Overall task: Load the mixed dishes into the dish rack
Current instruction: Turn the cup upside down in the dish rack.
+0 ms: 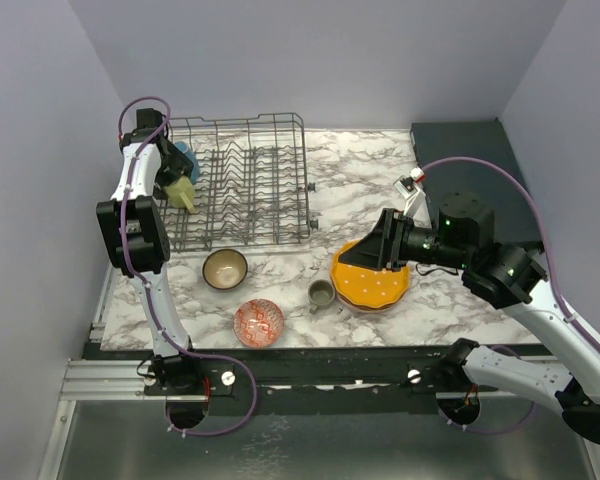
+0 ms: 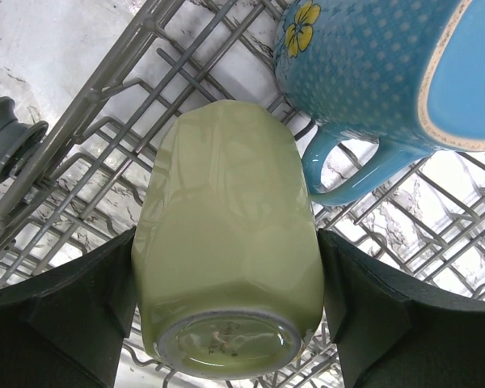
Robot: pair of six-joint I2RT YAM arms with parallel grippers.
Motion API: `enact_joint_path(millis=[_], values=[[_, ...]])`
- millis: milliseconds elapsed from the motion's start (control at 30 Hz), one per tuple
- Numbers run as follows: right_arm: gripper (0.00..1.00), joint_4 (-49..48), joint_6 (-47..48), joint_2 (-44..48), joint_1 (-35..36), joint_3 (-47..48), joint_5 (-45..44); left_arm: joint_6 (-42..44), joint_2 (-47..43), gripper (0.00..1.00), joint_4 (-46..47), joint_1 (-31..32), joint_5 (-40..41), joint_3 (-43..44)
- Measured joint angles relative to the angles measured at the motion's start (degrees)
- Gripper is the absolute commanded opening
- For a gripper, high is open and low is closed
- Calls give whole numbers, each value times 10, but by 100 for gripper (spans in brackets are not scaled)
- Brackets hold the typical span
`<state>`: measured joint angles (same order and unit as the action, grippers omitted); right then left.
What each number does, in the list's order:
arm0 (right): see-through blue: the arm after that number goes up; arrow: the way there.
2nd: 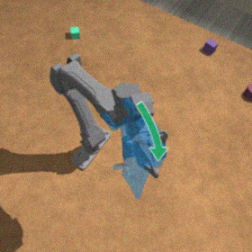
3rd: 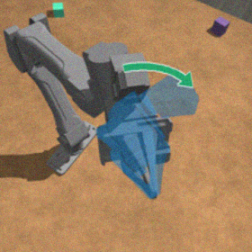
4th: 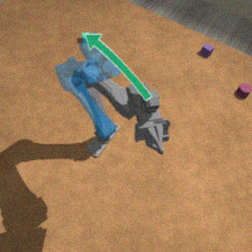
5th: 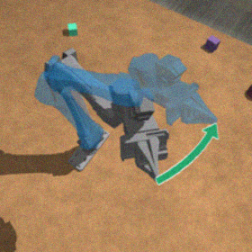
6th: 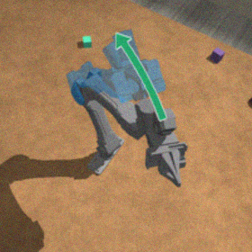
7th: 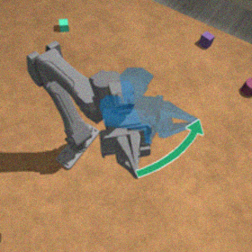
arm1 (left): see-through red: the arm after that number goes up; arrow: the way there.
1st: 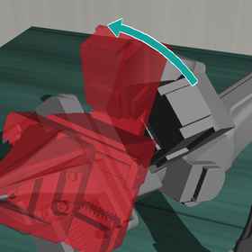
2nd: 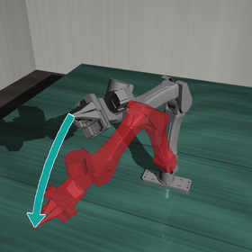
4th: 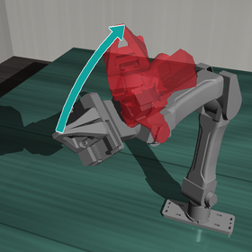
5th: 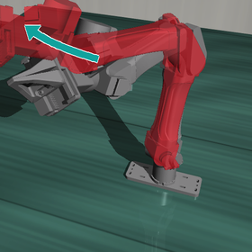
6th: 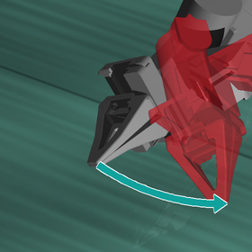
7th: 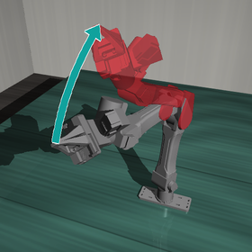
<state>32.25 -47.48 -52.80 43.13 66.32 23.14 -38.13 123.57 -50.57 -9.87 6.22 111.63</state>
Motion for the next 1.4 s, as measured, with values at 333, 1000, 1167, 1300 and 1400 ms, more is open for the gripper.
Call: enact_joint_path(millis=[333,1000,1167,1300,1400], values=[[54,0,0,-2,0,-2,0,27,0,67,-1,0,-4,1],[65,0,-1,2,0,-12,-2,60,-16,99,-14,-1,-21,12],[67,0,-2,6,0,-13,-5,63,-23,99,-14,-1,-29,12],[67,5,0,6,0,-13,-11,66,-41,99,-14,-1,-37,7],[68,10,4,6,0,-12,-15,76,-76,99,-15,-1,-45,-12]])
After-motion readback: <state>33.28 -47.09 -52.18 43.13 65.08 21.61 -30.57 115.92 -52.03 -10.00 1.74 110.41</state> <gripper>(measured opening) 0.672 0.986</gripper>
